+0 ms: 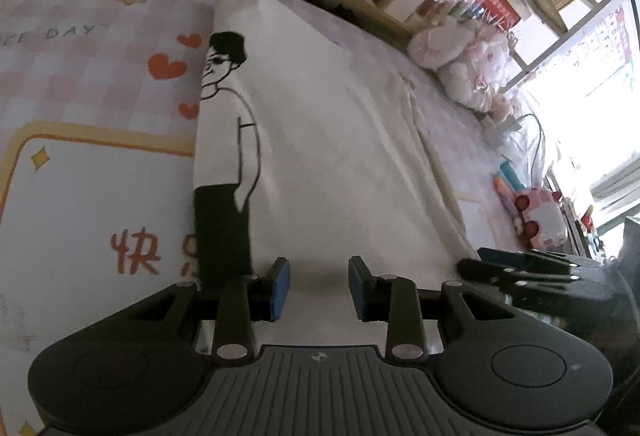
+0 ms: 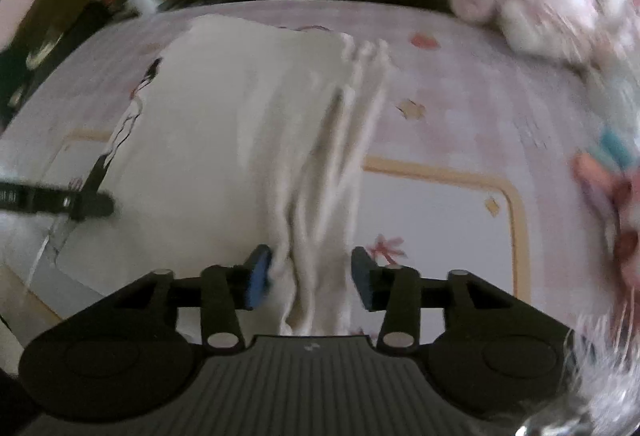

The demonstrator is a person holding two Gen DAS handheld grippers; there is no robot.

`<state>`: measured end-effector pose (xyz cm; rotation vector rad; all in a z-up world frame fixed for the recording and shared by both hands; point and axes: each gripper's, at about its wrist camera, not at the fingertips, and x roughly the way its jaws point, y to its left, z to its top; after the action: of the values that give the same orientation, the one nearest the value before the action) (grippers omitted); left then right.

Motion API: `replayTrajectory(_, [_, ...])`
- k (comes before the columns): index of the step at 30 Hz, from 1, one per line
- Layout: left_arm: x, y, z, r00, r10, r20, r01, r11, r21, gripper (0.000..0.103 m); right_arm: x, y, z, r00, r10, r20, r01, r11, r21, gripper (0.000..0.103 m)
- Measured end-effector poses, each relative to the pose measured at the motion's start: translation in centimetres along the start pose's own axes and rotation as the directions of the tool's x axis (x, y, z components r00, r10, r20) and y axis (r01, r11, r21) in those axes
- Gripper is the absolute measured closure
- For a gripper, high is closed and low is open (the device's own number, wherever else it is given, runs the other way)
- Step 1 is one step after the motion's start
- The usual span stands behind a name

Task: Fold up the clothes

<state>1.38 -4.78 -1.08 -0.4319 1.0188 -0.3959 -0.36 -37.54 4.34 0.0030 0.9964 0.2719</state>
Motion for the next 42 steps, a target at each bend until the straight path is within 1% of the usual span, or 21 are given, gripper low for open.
replayTrajectory(6, [-1.5,1.4,0.8,1.000,0.001,0.010,-0.001,1.000,0.006,0.071,-1.1,0.0,0.1,0.998,-0.060,0.015,0.059,0.997,0.054,0.060])
replayTrajectory(9, [-2.4,2.4,2.2,0.999,0.012,0.046,-0.011,1.000,-0.006,0.071,-1.6,-0.2,0.5,0.996,-0.080,0.031,0.076,0.991,0.110,0.060])
replayTrajectory(10, [-2.7,2.8,2.8,0.998,0.017,0.059,-0.017,1.000,-0.012,0.068,-1.8,-0.4,0.6,0.996,-0.079,0.037,0.074,0.989,0.130,0.060])
replayTrajectory(11, [-2.9,3.1,3.4,0.997,0.024,0.074,-0.023,1.000,-0.020,0.059,-2.0,-0.5,0.7,0.997,-0.074,0.039,0.067,0.987,0.145,0.059])
replayTrajectory(12, [-3.1,3.4,4.0,0.995,0.035,0.091,-0.033,0.999,-0.028,0.054,-2.0,-0.5,0.9,0.997,-0.063,0.037,0.056,0.986,0.157,0.058])
replayTrajectory(13, [-3.2,3.7,4.6,0.993,0.045,0.107,-0.042,0.999,-0.035,0.046,-1.9,-0.5,1.0,0.998,-0.053,0.031,0.047,0.985,0.165,0.056])
replayTrajectory(14, [-3.2,3.9,5.3,0.991,0.054,0.120,-0.049,0.998,-0.038,0.041,-1.7,-0.5,1.0,0.999,-0.048,0.022,0.044,0.985,0.168,0.054])
replayTrajectory(17, [-2.9,4.3,7.0,0.988,0.062,0.144,-0.058,0.998,-0.031,0.031,-1.0,-0.3,0.8,0.998,-0.062,-0.006,0.062,0.984,0.169,0.054])
replayTrajectory(20, [-2.2,4.6,8.4,0.986,0.063,0.154,-0.061,0.998,-0.018,0.030,-0.5,-0.4,0.4,0.998,-0.063,-0.023,0.066,0.979,0.194,0.053])
replayTrajectory(22, [-1.5,5.0,9.2,0.987,0.053,0.152,-0.051,0.998,-0.021,0.030,-0.4,-0.6,0.1,0.998,-0.056,-0.027,0.061,0.973,0.221,0.054])
replayTrajectory(23, [-1.1,5.3,9.7,0.988,0.046,0.150,-0.042,0.999,-0.030,0.030,-0.3,-0.7,0.0,0.998,-0.051,-0.029,0.056,0.970,0.234,0.056])
replayTrajectory(24, [-0.8,5.5,10.2,0.988,0.038,0.148,-0.032,0.999,-0.039,0.030,-0.3,-0.9,-0.1,0.999,-0.043,-0.030,0.049,0.967,0.249,0.064])
replayTrajectory(26, [0.2,6.1,11.3,0.990,0.014,0.139,-0.007,0.998,-0.056,0.030,-0.2,-1.3,-0.3,1.000,-0.013,-0.026,0.020,0.957,0.289,0.071])
replayTrajectory(27, [0.8,6.3,11.9,0.991,0.004,0.134,0.004,0.998,-0.063,0.030,-0.1,-1.3,-0.4,1.000,-0.008,-0.025,0.015,0.953,0.302,0.072])
replayTrajectory(32, [3.8,7.6,14.9,0.993,0.001,0.117,0.011,0.995,-0.102,0.030,0.1,-1.1,-0.5,0.999,-0.016,-0.032,0.026,0.948,0.317,0.074])
replayTrajectory(35, [5.2,8.7,16.7,0.993,-0.014,0.121,0.033,0.988,-0.154,0.030,0.2,-1.0,-0.4,0.999,-0.020,-0.037,0.031,0.946,0.322,0.074])
replayTrajectory(39, [6.5,9.9,18.5,0.990,-0.037,0.139,0.066,0.975,-0.212,0.030,0.3,-1.0,-0.5,0.999,-0.027,-0.041,0.039,0.944,0.326,0.074])
replayTrajectory(42, [7.0,10.8,19.3,0.984,-0.061,0.167,0.103,0.961,-0.257,0.031,0.3,-0.9,-0.5,0.999,-0.033,-0.043,0.046,0.941,0.336,0.073])
